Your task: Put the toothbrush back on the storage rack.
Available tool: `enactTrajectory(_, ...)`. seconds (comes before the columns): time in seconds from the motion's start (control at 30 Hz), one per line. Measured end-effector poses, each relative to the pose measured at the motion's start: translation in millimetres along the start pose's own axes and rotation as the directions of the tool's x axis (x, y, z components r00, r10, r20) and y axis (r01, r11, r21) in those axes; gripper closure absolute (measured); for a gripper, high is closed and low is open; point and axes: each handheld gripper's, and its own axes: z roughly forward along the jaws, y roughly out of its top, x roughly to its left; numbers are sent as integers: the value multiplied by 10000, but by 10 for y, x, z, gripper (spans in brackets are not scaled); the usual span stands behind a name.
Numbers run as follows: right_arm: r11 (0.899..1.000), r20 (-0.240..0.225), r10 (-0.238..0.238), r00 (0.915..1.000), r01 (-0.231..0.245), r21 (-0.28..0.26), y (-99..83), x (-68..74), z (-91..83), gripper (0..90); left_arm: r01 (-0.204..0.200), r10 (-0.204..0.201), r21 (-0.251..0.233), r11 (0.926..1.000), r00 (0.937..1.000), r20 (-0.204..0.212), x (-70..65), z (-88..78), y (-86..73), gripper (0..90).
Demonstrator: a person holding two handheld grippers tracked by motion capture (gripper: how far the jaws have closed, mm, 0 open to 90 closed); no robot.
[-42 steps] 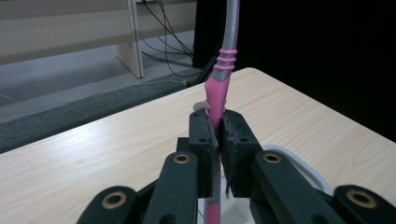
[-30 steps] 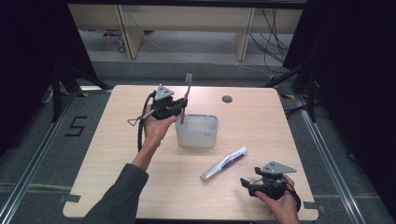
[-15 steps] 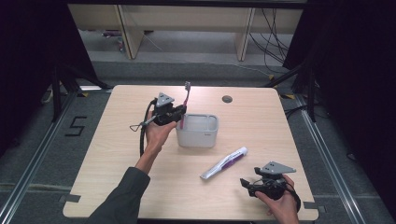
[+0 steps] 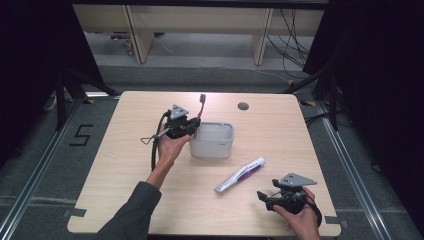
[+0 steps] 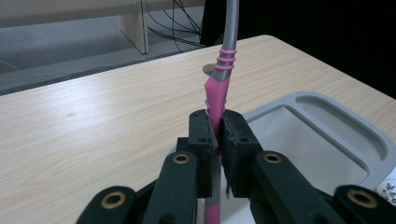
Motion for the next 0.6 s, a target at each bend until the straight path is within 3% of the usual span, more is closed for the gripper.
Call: enactTrajectory(0.6,10000,-16,-50,10000,50,-30,2,0,1,261,-170,172,169,9997,9998,-102,10,1,-55,820)
